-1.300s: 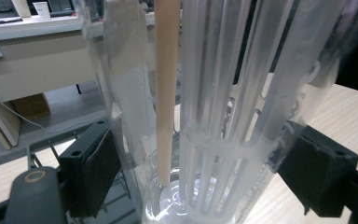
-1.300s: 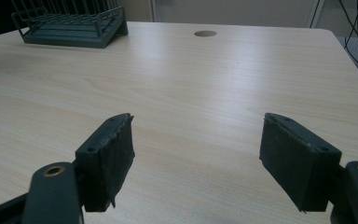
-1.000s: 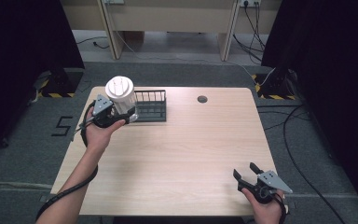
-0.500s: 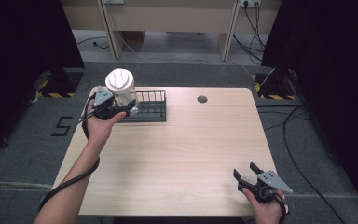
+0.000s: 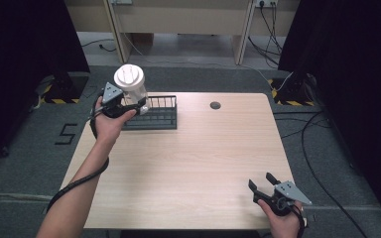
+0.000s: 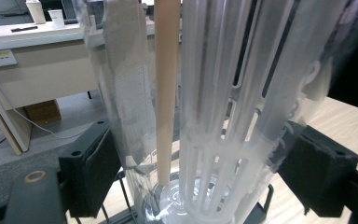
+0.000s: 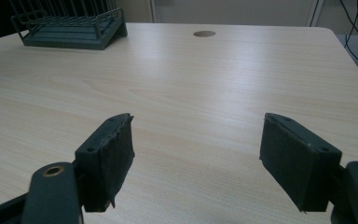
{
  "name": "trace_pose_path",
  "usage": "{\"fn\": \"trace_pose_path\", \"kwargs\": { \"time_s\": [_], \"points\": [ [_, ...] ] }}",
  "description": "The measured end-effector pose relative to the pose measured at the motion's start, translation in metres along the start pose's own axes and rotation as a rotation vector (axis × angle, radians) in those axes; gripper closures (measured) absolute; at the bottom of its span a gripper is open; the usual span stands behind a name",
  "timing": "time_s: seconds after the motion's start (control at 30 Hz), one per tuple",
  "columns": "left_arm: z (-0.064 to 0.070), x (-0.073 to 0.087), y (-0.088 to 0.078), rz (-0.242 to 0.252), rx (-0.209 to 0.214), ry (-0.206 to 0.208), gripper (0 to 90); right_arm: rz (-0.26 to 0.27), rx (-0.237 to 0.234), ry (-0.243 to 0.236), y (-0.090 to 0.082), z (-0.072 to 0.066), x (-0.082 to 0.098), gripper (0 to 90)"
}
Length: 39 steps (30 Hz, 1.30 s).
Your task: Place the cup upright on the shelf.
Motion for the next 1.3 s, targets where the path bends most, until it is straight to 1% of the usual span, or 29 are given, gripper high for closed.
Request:
{"fn": "trace_pose_path", "kwargs": {
  "time_s": [0.27,0.4,0.43,0.63,0.8,0.9,1.0,1.3],
  "points": [
    [-0.005,-0.004,0.012,-0.008,-0.009,-0.008,17.9,0.004,0.0,-0.002,0.0,0.0,0.0,26.3],
    [-0.01,-0.005,0.022,-0.013,-0.019,-0.023,17.9,0.003,0.0,-0.003,0.0,0.0,0.0,26.3],
    [-0.01,-0.005,0.022,-0.013,-0.019,-0.023,17.9,0.005,0.0,-0.003,0.0,0.0,0.0,26.3],
    [-0.016,0.002,0.034,-0.044,-0.038,-0.031,17.9,0.004,0.0,-0.002,0.0,0.0,0.0,26.3],
    [-0.017,0.005,0.04,-0.052,-0.043,-0.035,17.9,0.004,-0.001,-0.004,0.0,0.0,0.0,26.3],
    [-0.016,0.007,0.045,-0.061,-0.047,-0.028,17.9,0.003,-0.001,-0.005,0.0,0.0,0.0,26.3],
    [-0.017,0.008,0.048,-0.065,-0.051,-0.03,17.9,0.003,-0.002,-0.004,0.0,0.0,0.0,26.3],
    [-0.02,0.018,0.058,-0.084,-0.066,-0.056,17.9,0.003,-0.003,-0.006,0.0,0.0,0.0,26.2]
  ]
}}
Point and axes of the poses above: each handheld gripper's, and its own axes: y roughly forward along the jaws, x roughly out of its underside, z roughly to its right, the point moved 7 cm from there along y, roughly forward along the jaws, and after that the axes turned 7 degrees about -z, right-handed, at the moved point
